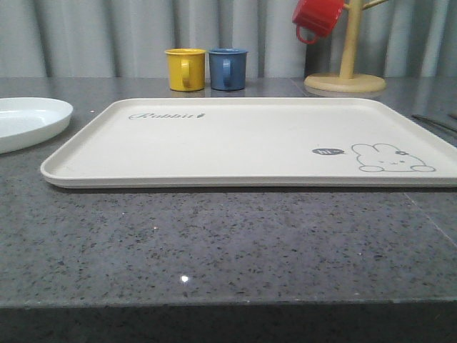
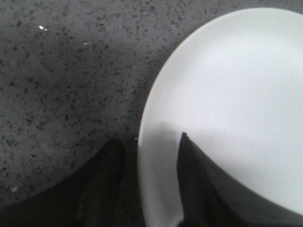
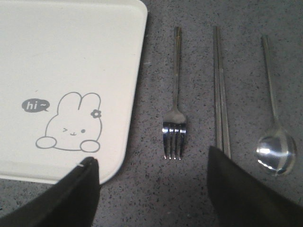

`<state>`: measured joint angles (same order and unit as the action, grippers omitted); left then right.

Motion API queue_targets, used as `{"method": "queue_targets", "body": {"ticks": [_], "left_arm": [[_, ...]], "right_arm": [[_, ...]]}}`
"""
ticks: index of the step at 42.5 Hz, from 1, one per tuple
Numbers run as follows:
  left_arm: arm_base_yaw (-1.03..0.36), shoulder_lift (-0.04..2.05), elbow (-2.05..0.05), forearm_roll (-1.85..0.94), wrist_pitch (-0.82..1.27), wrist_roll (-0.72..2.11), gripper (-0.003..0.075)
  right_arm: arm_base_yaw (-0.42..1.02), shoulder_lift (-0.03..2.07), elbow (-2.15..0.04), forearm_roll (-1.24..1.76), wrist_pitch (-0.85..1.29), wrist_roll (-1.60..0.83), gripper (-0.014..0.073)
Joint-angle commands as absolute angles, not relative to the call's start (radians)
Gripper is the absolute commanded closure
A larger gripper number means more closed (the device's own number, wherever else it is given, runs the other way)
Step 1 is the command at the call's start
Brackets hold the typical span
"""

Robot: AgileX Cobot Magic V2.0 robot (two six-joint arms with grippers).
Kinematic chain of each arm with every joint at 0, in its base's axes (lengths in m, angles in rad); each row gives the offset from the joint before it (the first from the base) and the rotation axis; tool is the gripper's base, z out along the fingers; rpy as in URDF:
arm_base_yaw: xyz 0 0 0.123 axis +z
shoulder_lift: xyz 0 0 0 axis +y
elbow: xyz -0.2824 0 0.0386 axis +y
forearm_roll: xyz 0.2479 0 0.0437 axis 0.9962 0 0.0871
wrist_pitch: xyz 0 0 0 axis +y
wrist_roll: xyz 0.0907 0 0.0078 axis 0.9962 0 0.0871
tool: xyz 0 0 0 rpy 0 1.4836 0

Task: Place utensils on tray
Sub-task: 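Grasp the white plate rim with the left gripper and lift it onto the tray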

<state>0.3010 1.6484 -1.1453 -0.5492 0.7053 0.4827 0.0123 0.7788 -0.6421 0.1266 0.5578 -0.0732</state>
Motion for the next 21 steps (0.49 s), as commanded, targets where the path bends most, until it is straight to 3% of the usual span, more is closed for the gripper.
{"method": "queue_targets", "body": {"ticks": [1,8,21], "left_arm": [[0.295,1.617,-1.175,-0.580,0.694,0.486,0.0567],[0.295,1.608,-1.202,-0.576,0.741,0.486,0.0737],[0.251,1.526,-1.316,-0.650,0.896,0.493,0.0741]], "right_arm": [[0.008,0.779,-0.677,0.124,0.490,-0.082,0.0081],[0.008,0.779,-0.677,0.124,0.490,-0.082,0.0081],[0.008,0.779,-0.677,0.124,0.490,-0.082,0.0081]]}}
